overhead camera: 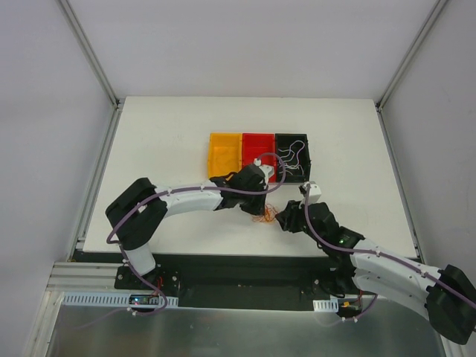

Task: Untangle the cables

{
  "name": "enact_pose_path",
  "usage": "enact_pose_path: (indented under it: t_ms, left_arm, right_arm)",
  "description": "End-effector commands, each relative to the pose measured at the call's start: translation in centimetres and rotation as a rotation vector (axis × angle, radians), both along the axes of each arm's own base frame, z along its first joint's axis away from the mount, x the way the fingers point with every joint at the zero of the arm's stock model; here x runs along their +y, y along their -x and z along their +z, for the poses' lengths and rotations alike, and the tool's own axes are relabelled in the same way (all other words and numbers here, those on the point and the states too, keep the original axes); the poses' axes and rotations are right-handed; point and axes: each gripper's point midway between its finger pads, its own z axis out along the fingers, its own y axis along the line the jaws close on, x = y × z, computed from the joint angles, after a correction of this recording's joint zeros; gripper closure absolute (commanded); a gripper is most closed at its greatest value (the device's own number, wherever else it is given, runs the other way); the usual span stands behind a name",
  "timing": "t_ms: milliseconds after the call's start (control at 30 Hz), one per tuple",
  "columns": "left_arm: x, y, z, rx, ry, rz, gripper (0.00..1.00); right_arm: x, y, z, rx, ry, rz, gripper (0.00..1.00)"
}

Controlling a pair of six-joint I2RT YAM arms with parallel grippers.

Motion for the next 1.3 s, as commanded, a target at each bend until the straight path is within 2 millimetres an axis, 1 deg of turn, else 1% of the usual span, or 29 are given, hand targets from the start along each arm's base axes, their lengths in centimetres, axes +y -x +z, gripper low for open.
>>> enact_pose_path:
  t_ms: [0, 100, 167, 200, 233, 333, 467, 567, 633, 767, 867, 900, 1000, 1100, 1200, 1267]
  left_arm:
    - [-0.3, 0.4, 0.6, -0.023, -0.005, -0.023, 1.00]
    - [-0.2, 0.8, 1.8, -0.043, 0.010, -0.015, 1.00]
    - [-0.2, 1.2, 2.9, -0.056, 0.034, -0.016, 1.00]
    - [-0.2, 1.5, 3.3, -0.056, 0.043, -0.020, 1.00]
    - [-0.3, 1.7, 4.0, -0.060, 0.062, -0.024, 1.00]
    - [-0.2, 2.3, 5.4, -0.057, 0.098, -0.010, 1.00]
    - [-0.1, 3.0, 6.5, -0.031, 0.136, -0.003, 1.00]
    - [-0.1, 3.2, 7.6, -0.034, 0.166, 0.007, 1.00]
    - [0.0, 3.4, 8.2, -0.041, 0.181, 0.005, 1.00]
    - [0.3, 3.2, 9.2, -0.062, 0.204, 0.018, 1.00]
    - [-0.1, 3.9, 10.4, -0.041, 0.241, 0.007, 1.00]
    - [-0.3, 4.0, 11.0, -0.032, 0.261, 0.002, 1.00]
    - [-1.1, 5.0, 12.7, 0.004, 0.332, -0.034, 1.00]
    - [-1.7, 6.0, 15.3, 0.009, 0.438, -0.076, 1.00]
    - [-2.1, 7.0, 18.2, 0.007, 0.558, -0.120, 1.00]
    - [-2.6, 7.6, 20.6, 0.008, 0.638, -0.160, 1.00]
  right_arm:
    - [0.9, -0.4, 0.7, -0.008, -0.039, 0.006, 0.55]
    - [1.1, -0.4, 0.1, 0.019, -0.023, 0.013, 0.54]
    - [1.6, -0.3, 0.0, 0.033, -0.024, 0.030, 0.49]
    - [1.9, -0.3, 0.1, 0.037, -0.032, 0.041, 0.47]
    - [2.2, -0.2, 0.2, 0.041, -0.043, 0.051, 0.46]
    - [3.0, -0.2, 0.8, 0.044, -0.089, 0.062, 0.43]
    - [4.1, 0.0, 1.6, 0.042, -0.157, 0.091, 0.41]
    - [4.3, 0.1, 1.9, 0.031, -0.184, 0.099, 0.39]
    - [4.3, 0.3, 2.3, 0.011, -0.211, 0.112, 0.37]
    - [4.0, 0.7, 4.3, -0.075, -0.289, 0.126, 0.32]
    - [3.3, 0.5, 5.7, -0.133, -0.311, 0.106, 0.28]
    - [3.3, 0.5, 6.2, -0.148, -0.318, 0.111, 0.27]
    - [3.6, 0.3, 7.1, -0.160, -0.330, 0.108, 0.27]
    - [4.0, -0.2, 7.2, -0.158, -0.332, 0.102, 0.27]
    - [4.5, -0.9, 6.5, -0.148, -0.331, 0.092, 0.27]
    - [4.5, -1.7, 5.2, -0.117, -0.294, 0.052, 0.27]
